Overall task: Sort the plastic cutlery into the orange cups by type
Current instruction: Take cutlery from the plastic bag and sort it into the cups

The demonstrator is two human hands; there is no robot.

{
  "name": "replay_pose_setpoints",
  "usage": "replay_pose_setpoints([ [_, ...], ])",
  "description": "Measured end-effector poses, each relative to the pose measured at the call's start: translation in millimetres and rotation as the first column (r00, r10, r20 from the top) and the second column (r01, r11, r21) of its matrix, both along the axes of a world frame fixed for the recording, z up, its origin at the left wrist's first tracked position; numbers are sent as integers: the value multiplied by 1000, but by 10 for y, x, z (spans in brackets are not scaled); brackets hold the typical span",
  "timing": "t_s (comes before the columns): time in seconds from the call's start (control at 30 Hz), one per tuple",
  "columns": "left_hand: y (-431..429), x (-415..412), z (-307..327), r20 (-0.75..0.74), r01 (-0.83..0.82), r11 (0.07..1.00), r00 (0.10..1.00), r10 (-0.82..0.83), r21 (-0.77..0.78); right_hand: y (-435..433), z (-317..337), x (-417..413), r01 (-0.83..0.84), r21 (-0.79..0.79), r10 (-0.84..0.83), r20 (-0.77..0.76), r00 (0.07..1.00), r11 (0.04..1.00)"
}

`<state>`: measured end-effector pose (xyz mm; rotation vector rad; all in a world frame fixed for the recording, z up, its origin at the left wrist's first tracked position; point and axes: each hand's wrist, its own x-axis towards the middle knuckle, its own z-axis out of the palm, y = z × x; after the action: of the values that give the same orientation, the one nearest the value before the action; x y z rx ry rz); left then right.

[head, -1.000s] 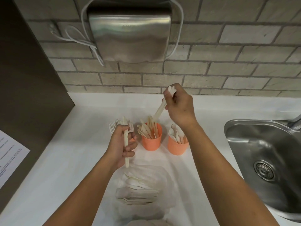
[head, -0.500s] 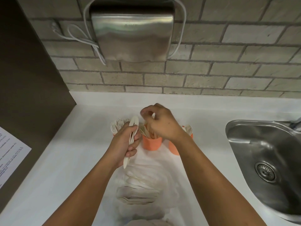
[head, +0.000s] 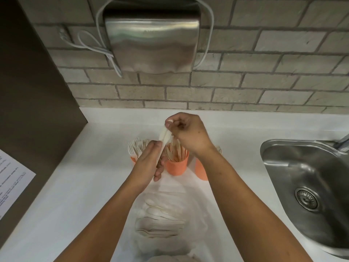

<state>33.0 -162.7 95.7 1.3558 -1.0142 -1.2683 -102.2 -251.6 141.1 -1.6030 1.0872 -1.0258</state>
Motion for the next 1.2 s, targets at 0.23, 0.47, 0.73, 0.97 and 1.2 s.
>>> replay_pose_setpoints([
  [0.23,-11,3,-41,142,60,996,989,-50,-68,20,10,-106,-26,38,24,56,998,999],
  [0.47,41,108,-90,127,-121,993,985,118,13,-30,114,-365,262,-222,-272,-16,962,939],
  [0.73,194,76,-10,130,-144,990,981,144,-11,-69,-459,-286,36,-286,-167,-447,879,957],
  [0.97,401,119,-22,190,-184,982,964,187,-31,72,-619,-312,-37,-339,-196,-625,755,940],
  [1.2,620,86,-26,187,-183,982,964,187,-39,105,-648,-230,-119,-311,-146,-707,692,943],
])
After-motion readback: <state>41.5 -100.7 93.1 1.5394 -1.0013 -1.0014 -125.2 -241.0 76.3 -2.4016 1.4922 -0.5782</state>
